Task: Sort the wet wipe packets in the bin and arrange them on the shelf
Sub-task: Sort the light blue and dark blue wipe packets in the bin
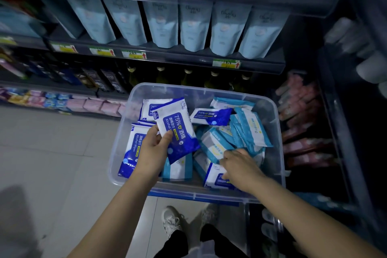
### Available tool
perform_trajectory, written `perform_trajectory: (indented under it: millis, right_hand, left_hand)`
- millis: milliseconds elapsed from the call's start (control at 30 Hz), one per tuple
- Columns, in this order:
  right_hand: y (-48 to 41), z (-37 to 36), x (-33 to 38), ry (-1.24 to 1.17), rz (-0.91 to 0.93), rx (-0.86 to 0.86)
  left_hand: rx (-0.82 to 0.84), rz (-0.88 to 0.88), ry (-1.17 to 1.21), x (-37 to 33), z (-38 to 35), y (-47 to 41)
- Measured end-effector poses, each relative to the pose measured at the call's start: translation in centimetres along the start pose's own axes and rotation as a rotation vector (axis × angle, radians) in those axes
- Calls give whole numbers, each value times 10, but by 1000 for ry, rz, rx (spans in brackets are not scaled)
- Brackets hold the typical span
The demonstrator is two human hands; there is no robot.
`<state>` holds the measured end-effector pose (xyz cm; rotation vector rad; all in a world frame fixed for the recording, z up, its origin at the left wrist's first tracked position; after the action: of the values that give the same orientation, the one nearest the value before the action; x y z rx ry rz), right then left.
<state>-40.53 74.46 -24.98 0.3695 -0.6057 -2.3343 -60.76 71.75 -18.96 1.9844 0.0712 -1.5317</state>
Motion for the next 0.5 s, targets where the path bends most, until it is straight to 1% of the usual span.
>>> perform_trajectory:
  millis: [67, 133, 200, 233, 267, 300, 333, 400, 433, 500]
  right_hand:
    - [0, 16, -12, -374, -124, -60]
    - [2, 32, -25, -814, -261, -126]
    - [4, 47, -33, -1266, -359, -217]
    - [3, 51, -32, -1431, -378, -236]
    - [2, 57, -29, -1539, -376, -244]
    - [-2, 59, -23, -1580, -375, -247]
    - [-6, 62, -17, -1568, -385, -250]
    - [-16, 61, -9, -1440, -434, -273]
    - [-20, 62, -6, -1355, -443, -286]
    - [-27, 66, -4, -1213, -405, -304]
  left_hand:
    - [-3, -12, -24, -1, 1, -1]
    - [-24, -9, -9, -1, 3, -3]
    - [-41, 20, 27, 3, 1, -5]
    - [-37, 37, 45, 5, -2, -5]
    - [-27, 56, 60, 7, -6, -4]
    - [-8, 71, 68, 8, -12, -3]
    - [24, 85, 70, 11, -18, -1]
    - [97, 99, 58, 16, -29, 4]
    - [112, 112, 46, 17, -32, 5]
    - [102, 120, 18, 20, -29, 4]
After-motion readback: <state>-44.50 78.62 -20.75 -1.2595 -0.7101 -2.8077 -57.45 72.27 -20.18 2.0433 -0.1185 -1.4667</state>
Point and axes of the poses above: each hand's wrist, its own y-axis away from the middle knuckle, its own z-axis out of the back of the hand, x = y × z, the point moved 5 cm from there along -y, towards the middle knuckle, and after that the axes turned 12 degrees about y, right-handed, at the moved point
